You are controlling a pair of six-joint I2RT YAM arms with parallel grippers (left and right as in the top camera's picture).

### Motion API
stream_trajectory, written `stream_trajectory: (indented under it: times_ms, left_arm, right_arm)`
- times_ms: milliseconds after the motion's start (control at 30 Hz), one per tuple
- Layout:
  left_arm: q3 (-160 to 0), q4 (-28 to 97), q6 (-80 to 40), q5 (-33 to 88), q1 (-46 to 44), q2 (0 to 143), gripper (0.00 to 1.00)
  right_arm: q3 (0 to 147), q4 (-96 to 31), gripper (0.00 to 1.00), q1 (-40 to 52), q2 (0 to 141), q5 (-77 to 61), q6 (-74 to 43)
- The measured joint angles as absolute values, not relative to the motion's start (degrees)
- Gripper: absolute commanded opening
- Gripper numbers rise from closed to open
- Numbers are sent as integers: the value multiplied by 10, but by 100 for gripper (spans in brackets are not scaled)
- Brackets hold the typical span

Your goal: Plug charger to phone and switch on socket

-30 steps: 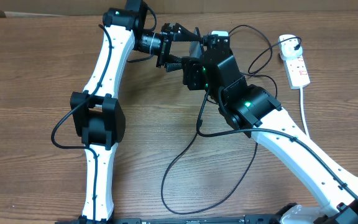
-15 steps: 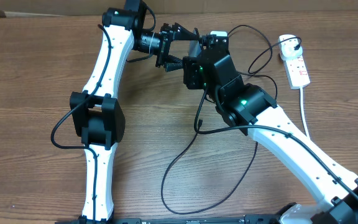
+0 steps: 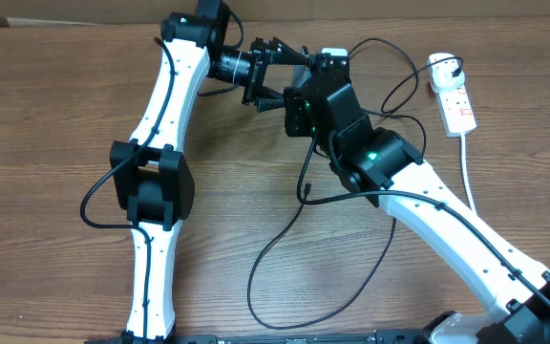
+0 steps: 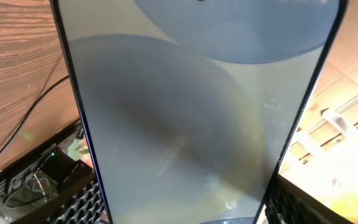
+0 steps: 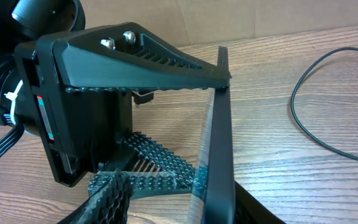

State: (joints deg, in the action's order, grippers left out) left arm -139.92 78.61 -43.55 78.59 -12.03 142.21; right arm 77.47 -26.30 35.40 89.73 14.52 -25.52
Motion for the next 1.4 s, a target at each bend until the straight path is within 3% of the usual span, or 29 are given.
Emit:
stream_trajectory:
  times_ms: [433,1200,1400]
  left_arm:
    - [-1399,786,-431,786,-123,1422,72]
    - [-1399,777,-414,786,-124,1422,73]
    - [-1399,773,-414,786,-124,1422,73]
  right_arm:
    - [775,-266,35,354,903,157,-255]
    - [775,-266,33,354,907,198,-263]
    - [775,-266,28,354,911,199,-275]
